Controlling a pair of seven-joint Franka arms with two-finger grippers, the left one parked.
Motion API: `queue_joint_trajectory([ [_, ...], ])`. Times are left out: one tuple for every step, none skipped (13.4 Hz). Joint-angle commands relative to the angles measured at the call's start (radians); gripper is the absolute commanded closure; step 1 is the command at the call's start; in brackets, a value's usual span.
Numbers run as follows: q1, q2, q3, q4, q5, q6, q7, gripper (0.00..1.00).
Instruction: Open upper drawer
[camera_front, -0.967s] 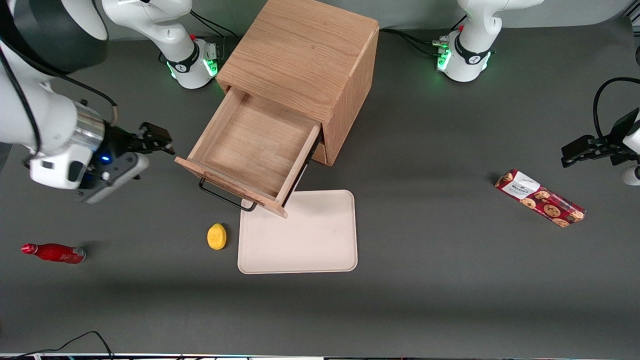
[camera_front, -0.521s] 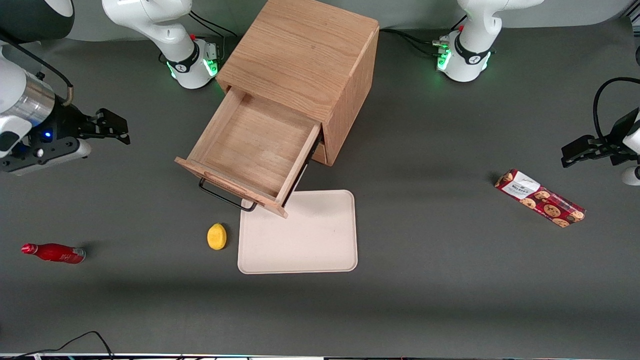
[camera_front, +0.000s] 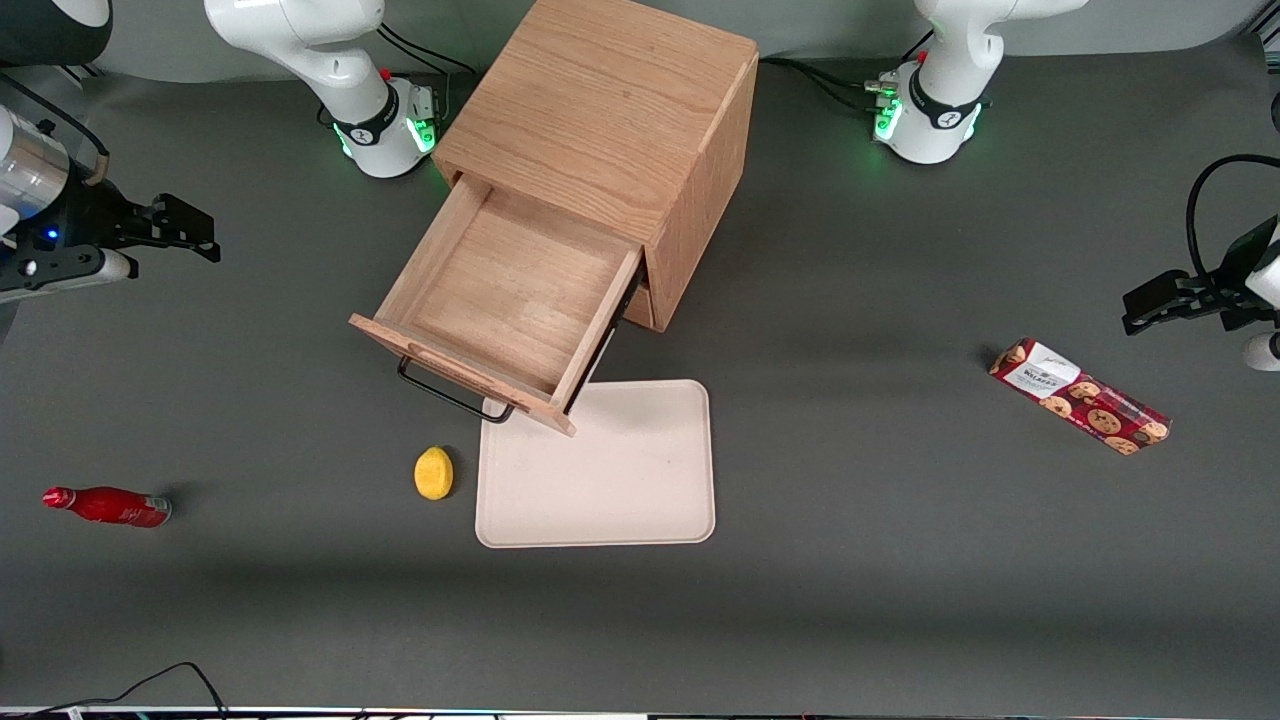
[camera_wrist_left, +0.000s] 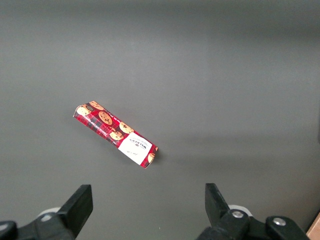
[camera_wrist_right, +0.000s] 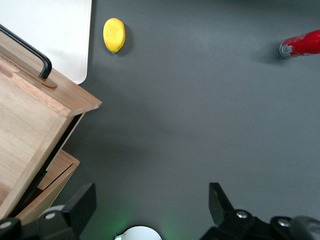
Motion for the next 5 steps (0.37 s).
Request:
queue_joint_trajectory([
  [-0.014,0.002,0.001,-0.003,-0.024,0.025,0.015,0.00],
  [-0.014,0.011,-0.005,0.015,-0.024,0.022,0.016,0.00],
  [-0.014,0.018,-0.005,0.032,-0.024,0.017,0.016,0.00],
  [-0.014,0.023,-0.005,0.043,-0.024,0.016,0.018,0.00],
  [-0.014,0.026,-0.005,0.047,-0.024,0.016,0.016,0.00],
])
